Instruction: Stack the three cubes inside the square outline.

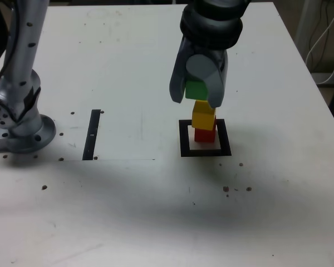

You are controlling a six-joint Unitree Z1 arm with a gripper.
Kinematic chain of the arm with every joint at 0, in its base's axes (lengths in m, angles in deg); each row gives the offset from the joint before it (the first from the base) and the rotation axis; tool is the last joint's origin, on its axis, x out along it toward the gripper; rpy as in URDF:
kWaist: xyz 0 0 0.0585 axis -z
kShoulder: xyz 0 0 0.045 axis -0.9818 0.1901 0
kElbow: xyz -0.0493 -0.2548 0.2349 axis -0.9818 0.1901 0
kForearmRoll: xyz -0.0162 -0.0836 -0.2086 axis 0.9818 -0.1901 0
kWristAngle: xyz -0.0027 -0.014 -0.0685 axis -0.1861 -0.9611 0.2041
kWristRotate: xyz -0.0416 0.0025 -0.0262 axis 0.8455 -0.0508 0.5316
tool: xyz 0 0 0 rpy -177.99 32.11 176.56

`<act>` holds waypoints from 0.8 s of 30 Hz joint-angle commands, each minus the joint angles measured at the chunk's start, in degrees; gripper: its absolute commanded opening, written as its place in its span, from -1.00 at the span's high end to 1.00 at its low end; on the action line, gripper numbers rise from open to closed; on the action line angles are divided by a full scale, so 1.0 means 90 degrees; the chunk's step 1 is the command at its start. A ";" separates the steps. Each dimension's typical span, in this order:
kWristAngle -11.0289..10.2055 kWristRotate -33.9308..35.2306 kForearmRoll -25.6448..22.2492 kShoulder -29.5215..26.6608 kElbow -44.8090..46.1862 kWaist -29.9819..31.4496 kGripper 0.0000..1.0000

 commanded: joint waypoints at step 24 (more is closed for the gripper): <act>-0.0049 0.0044 0.1057 -0.0004 0.0759 0.0059 0.69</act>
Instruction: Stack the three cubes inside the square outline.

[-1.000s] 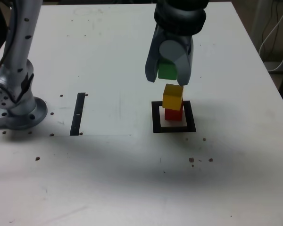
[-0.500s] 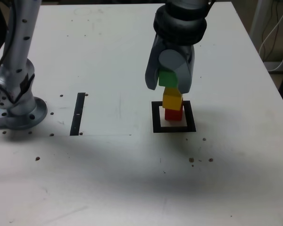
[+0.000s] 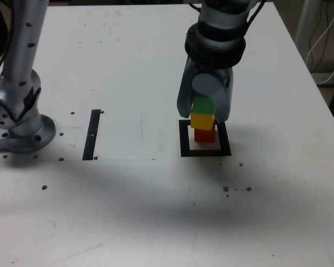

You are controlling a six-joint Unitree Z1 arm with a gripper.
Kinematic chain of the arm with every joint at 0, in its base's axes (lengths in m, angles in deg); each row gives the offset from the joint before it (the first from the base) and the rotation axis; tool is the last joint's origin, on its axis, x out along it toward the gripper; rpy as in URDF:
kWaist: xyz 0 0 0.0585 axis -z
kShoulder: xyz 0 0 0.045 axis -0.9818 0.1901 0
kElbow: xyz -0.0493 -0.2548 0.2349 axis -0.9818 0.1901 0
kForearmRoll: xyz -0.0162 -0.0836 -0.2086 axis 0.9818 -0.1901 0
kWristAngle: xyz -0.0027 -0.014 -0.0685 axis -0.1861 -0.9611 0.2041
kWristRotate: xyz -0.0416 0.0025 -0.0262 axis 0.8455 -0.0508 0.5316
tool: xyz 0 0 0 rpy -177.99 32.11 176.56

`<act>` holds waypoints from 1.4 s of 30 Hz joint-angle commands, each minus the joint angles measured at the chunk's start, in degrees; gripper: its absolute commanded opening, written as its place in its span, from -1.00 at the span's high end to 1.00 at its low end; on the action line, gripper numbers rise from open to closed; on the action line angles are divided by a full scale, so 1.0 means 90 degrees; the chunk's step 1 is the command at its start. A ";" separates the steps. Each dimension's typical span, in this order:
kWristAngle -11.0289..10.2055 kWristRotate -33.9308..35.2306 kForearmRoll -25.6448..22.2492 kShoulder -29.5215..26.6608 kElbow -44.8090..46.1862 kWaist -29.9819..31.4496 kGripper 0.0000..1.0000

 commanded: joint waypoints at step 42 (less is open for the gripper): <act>0.0056 -0.0221 -0.0974 -0.3435 0.1820 -0.0078 -0.99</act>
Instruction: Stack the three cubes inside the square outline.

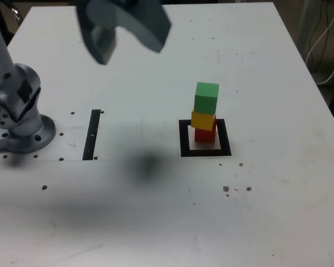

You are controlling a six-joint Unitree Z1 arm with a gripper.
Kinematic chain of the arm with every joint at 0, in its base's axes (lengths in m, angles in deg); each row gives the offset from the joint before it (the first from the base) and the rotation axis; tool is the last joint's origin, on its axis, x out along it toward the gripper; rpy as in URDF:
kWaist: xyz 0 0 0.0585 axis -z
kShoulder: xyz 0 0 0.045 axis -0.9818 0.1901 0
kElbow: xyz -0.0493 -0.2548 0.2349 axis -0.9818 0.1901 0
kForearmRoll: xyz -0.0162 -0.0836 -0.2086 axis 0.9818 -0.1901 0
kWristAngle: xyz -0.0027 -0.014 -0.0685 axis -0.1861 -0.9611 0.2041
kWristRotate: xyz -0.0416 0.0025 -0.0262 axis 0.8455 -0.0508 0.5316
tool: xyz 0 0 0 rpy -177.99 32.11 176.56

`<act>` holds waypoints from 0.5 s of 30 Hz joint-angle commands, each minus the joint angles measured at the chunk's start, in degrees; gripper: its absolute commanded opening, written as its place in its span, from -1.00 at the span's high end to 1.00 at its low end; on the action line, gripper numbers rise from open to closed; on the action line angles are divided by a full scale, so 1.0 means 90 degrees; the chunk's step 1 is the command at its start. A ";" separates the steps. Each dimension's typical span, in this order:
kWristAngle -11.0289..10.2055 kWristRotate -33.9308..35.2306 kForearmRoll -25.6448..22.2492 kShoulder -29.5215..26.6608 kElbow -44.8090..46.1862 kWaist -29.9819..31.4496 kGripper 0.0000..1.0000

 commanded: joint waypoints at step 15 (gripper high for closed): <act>0.0493 0.0503 0.1740 -0.1357 0.3467 -0.0187 -0.99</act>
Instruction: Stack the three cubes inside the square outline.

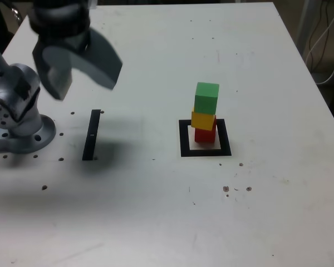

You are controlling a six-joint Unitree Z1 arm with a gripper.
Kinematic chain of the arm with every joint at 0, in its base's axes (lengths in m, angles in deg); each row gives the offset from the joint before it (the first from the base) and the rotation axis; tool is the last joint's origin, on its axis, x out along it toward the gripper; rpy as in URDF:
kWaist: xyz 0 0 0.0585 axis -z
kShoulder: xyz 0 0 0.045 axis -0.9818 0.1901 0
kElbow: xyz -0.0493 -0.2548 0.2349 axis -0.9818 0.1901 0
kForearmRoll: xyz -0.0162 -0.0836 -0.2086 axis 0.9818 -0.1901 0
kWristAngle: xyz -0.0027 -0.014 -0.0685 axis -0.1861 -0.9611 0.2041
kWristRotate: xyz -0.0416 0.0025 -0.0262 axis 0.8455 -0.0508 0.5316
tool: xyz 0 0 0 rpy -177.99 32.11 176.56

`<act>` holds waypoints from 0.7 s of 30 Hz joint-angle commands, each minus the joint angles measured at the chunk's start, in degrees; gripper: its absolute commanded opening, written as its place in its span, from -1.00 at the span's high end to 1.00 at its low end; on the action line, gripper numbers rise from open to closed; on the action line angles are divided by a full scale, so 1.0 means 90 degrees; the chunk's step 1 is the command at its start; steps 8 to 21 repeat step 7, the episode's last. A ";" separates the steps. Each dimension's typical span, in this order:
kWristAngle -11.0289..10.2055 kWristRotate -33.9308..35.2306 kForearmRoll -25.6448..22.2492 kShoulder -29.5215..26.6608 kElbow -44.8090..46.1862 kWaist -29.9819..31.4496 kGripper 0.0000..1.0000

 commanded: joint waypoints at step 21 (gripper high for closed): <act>0.0110 0.0048 0.0674 0.0423 0.0903 -0.0025 -0.99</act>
